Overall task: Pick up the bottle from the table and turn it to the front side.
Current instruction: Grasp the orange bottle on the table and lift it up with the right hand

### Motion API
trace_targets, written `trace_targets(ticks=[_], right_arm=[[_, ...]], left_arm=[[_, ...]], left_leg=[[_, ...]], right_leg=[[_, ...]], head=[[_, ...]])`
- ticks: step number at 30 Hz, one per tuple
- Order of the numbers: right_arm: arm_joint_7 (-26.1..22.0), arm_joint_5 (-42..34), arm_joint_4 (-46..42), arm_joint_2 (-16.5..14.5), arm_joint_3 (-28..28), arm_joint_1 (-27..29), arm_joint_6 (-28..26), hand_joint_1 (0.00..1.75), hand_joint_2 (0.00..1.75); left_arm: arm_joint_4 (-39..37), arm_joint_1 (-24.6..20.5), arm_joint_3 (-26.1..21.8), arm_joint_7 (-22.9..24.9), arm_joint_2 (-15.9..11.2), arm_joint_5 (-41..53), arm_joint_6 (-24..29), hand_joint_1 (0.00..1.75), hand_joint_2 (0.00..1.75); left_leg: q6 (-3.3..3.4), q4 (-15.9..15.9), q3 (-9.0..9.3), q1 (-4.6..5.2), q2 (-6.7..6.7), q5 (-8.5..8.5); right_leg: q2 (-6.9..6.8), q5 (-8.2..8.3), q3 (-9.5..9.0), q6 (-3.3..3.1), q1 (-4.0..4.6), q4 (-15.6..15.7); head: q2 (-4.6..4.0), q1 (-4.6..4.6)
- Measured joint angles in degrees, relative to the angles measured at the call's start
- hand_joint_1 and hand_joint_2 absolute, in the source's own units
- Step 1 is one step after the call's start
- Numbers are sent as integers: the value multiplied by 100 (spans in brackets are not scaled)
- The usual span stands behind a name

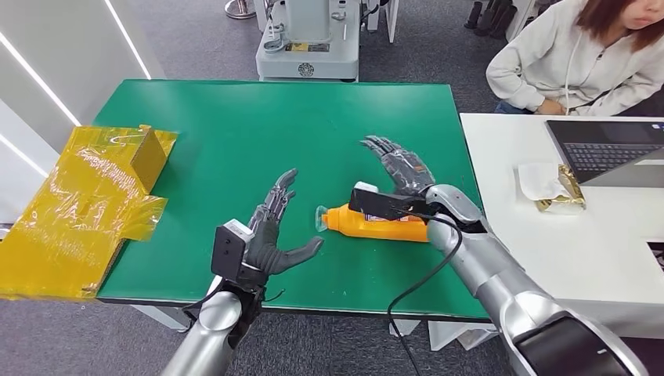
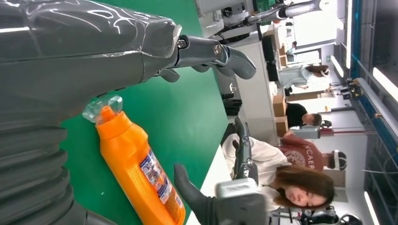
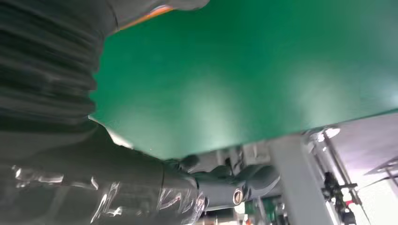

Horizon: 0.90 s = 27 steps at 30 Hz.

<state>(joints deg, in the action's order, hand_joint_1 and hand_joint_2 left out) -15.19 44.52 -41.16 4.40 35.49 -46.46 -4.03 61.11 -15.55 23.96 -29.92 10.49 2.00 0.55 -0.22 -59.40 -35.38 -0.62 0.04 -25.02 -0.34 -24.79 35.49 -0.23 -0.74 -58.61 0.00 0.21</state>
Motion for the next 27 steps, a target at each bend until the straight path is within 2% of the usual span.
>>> trace_targets(ticks=[4,9,18,27], right_arm=[[-284,-1978,177,-257,-60,-45,859,0,175],[-191,-3016,182,-267,-176,-40,1312,0,175],[15,-3578,185,-235,-160,15,1462,0,175],[357,-3197,327,49,320,5,1612,0,175]], left_arm=[[46,66,-26,96,-57,-34,96,0,175],[131,160,-49,115,-136,-47,104,0,175],[146,178,-59,186,-246,-81,106,0,175],[144,168,-63,218,-288,-234,-4,0,175]], left_leg=[[0,0,0,-1,-1,0],[0,0,-1,0,-1,0],[0,0,0,0,-1,0],[0,-1,-2,0,-1,0]], right_leg=[[-1,0,2,0,1,-1],[-1,-1,2,0,0,1],[-1,0,2,0,0,2],[-1,0,3,0,0,2]], head=[[0,-1],[0,-1],[0,-1],[0,-1]])
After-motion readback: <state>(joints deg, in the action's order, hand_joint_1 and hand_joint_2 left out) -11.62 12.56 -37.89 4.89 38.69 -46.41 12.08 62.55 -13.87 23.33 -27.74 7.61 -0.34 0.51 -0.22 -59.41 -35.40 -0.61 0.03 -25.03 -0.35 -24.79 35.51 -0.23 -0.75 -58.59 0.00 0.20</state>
